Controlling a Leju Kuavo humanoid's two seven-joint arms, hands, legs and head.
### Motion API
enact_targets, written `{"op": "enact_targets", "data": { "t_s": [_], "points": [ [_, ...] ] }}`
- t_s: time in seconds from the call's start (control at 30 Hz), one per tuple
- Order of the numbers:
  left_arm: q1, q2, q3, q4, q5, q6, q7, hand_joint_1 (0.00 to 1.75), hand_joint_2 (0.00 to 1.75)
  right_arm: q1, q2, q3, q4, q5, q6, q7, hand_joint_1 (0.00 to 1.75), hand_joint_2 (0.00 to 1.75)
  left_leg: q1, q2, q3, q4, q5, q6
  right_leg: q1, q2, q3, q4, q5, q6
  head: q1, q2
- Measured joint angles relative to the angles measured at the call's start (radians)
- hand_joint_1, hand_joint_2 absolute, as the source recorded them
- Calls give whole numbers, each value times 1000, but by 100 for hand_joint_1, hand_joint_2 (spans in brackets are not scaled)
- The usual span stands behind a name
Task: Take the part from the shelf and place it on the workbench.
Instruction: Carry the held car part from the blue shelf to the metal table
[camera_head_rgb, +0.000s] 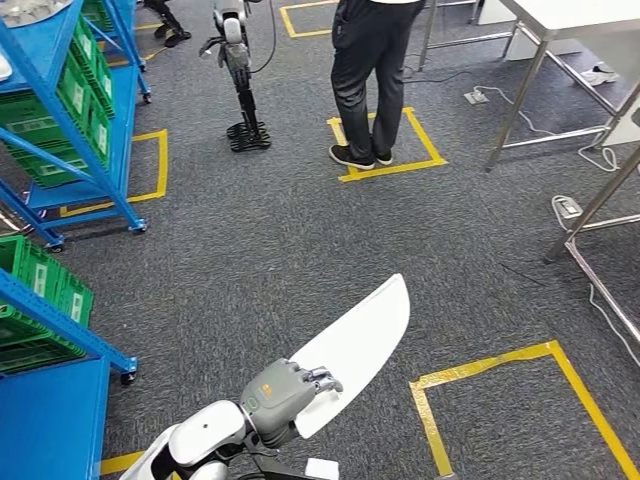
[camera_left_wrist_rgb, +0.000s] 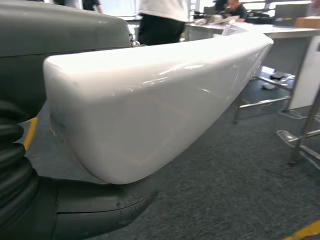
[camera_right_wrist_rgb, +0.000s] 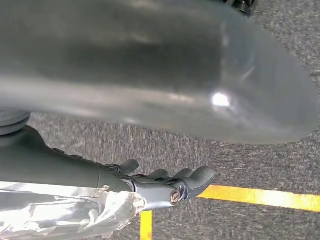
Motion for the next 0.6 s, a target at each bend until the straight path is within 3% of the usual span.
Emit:
{"op": "enact_targets", "data": {
  "t_s": [0.03,0.1,0.17,0.23,0.27,0.33,0.4,0.43,0.47,0.53,0.6],
  "points": [
    [0,0,-1,0,0,0,0,175,175,-1,0,0,0,0,0,0,0,0,5,-23,29,-69,25,0,-1,14,3,2,-6,6,-1,0],
    [-1,0,-3,1,-2,1,0,175,175,-2,1,0,0,0,0,0,0,0,9,-56,59,-140,30,7,-2,34,2,2,-9,20,-4,0],
    [-3,-1,-4,2,-5,1,-1,175,175,2,1,0,0,0,0,0,0,0,6,-44,69,-151,17,23,-4,43,4,-1,-8,31,-5,0],
    [-5,-2,-4,2,-8,2,-1,175,175,6,1,0,0,0,-1,1,0,0,4,-24,89,-156,7,40,-1,4,-8,31,-21,36,-1,0],
    [-5,-2,-4,2,-8,2,-1,175,175,4,1,0,0,0,-1,1,0,0,2,-12,102,-156,0,47,1,-26,-33,76,-36,38,1,0],
    [-3,-1,-4,2,-8,2,-1,175,175,-1,1,0,0,0,-1,0,0,0,-6,15,125,-157,-19,54,4,-74,-117,213,-77,39,5,0],
    [-1,0,-4,3,-8,2,-1,175,175,2,2,1,0,0,-1,0,0,0,-10,39,151,-157,-42,57,4,-84,-190,296,-98,38,5,0],
    [-1,0,-4,3,-8,2,-1,175,175,6,2,1,1,0,-1,0,0,0,-11,50,168,-157,-55,57,4,-86,-201,286,-89,37,5,0],
    [-1,-1,-4,3,-8,2,-1,175,175,9,2,1,1,0,-1,0,0,0,-12,60,186,-157,-69,56,5,-91,-194,241,-62,33,5,0],
    [-1,-1,-4,3,-8,2,-1,175,175,12,2,1,1,0,-1,0,0,0,-16,80,221,-157,-101,51,12,-129,-163,116,32,20,6,0],
    [0,0,-4,4,-8,2,-1,175,175,10,2,1,1,0,-1,0,0,0,-20,98,243,-166,-126,41,22,-157,-143,46,88,7,6,0]
  ]
}}
